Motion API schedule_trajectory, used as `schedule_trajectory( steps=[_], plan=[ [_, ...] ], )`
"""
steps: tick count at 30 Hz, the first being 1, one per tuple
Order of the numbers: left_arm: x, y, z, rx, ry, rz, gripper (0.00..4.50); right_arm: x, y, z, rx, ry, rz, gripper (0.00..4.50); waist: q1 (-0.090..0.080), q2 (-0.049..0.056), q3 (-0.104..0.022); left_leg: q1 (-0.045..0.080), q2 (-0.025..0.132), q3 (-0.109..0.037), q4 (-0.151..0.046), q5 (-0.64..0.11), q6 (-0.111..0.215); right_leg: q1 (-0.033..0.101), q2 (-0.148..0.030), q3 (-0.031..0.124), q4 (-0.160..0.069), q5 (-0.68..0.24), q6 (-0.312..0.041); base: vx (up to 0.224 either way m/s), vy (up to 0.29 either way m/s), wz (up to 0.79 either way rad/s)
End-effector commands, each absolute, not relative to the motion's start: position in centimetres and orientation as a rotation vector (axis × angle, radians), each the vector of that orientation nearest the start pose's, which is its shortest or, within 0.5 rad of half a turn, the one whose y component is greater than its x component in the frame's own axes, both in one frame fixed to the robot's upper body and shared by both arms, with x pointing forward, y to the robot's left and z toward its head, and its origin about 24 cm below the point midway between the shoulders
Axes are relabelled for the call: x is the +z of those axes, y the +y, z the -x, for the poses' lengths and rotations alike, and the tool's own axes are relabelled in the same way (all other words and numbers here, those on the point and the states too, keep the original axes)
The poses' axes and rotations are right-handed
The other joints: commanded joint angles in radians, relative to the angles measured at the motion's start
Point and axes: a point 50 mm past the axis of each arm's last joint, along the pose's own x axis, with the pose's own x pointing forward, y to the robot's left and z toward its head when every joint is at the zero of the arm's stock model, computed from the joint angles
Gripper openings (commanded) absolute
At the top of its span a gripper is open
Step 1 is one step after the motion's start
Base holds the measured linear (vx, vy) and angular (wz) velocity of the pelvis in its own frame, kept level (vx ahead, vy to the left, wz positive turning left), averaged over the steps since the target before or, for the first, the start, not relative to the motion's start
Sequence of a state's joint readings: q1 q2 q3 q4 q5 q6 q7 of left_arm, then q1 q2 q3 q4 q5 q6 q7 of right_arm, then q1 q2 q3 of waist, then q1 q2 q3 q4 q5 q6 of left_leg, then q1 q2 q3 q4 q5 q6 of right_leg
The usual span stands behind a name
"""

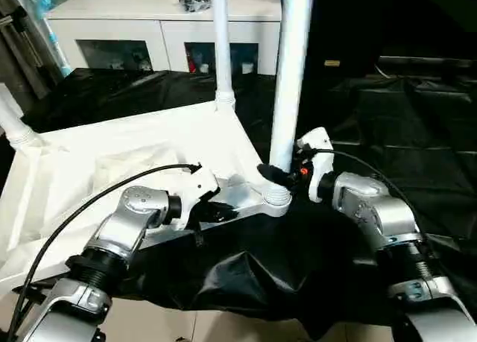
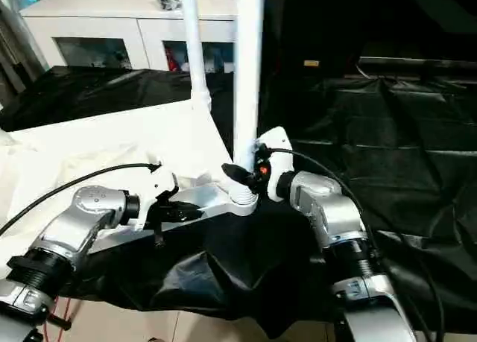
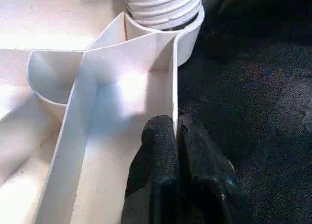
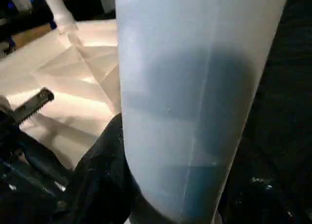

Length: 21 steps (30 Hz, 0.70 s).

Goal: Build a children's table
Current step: Insert table leg to table base

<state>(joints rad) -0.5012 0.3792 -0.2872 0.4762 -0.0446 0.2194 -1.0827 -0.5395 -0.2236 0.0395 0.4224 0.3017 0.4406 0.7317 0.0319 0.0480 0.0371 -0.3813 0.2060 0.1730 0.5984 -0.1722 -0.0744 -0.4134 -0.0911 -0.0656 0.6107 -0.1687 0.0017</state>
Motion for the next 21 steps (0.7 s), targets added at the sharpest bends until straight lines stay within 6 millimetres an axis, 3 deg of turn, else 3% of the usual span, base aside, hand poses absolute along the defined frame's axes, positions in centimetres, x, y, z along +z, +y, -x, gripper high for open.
schedule_trajectory(
  steps=[1,7,8,9,10,12,14,21],
  plan=[
    [2.4,14.0,-29.6,-1.22,0.585,-0.293,0.0,6.1,-13.6,-33.0,0.777,0.33,-0.206,1.89,0.004,-0.003,-0.059,0.014,0.012,-0.001,-0.077,-0.293,0.006,0.05,-0.04,0.033,-0.081,-0.278,-0.205,0.0,0.0,0.0],
    [2.6,14.0,-30.2,-1.182,0.573,-0.293,0.0,4.1,-14.8,-31.7,0.731,0.326,-0.282,1.89,0.006,0.006,-0.057,0.016,0.012,-0.002,-0.08,-0.324,0.001,0.048,-0.04,0.032,-0.086,-0.305,-0.198,0.0,0.0,0.0],
    [2.6,14.0,-30.2,-1.179,0.572,-0.294,0.0,4.0,-14.9,-31.7,0.726,0.325,-0.286,1.89,0.005,0.004,-0.057,0.018,0.012,-0.001,-0.08,-0.329,0.001,0.048,-0.039,0.032,-0.088,-0.308,-0.197,0.0,0.0,0.0],
    [2.6,13.9,-30.4,-1.173,0.57,-0.295,0.0,3.5,-15.1,-31.4,0.713,0.319,-0.299,1.89,0.005,0.002,-0.055,0.018,0.011,-0.002,-0.082,-0.338,0.0,0.048,-0.039,0.031,-0.088,-0.322,-0.196,0.0,0.0,0.0],
    [2.7,13.9,-30.5,-1.169,0.568,-0.295,0.0,3.2,-15.3,-31.2,0.699,0.312,-0.307,1.89,0.005,0.013,-0.052,0.021,0.01,-0.003,-0.083,-0.363,-0.003,0.046,-0.04,0.03,-0.092,-0.358,-0.189,0.0,0.0,0.0],
    [2.7,13.9,-30.6,-1.159,0.563,-0.296,0.0,2.7,-15.5,-30.9,0.682,0.304,-0.316,1.89,0.003,0.007,-0.05,0.024,0.01,-0.004,-0.085,-0.395,-0.008,0.045,-0.04,0.029,-0.099,-0.398,-0.179,0.0,0.0,0.0],
    [2.7,13.8,-30.8,-1.147,0.56,-0.303,0.0,2.1,-15.6,-30.3,0.665,0.294,-0.322,1.89,0.002,0.009,-0.047,0.032,0.009,-0.007,-0.087,-0.438,-0.013,0.043,-0.041,0.028,-0.108,-0.455,-0.162,0.0,0.0,0.0],
    [2.7,13.7,-31.0,-1.131,0.557,-0.313,0.0,3.1,-15.1,-29.6,0.663,0.179,-0.242,1.89,0.003,0.012,-0.05,0.028,0.012,-0.01,-0.097,-0.418,-0.003,0.046,-0.041,0.029,-0.111,-0.44,-0.155,0.0,0.0,0.0]
  ],
)
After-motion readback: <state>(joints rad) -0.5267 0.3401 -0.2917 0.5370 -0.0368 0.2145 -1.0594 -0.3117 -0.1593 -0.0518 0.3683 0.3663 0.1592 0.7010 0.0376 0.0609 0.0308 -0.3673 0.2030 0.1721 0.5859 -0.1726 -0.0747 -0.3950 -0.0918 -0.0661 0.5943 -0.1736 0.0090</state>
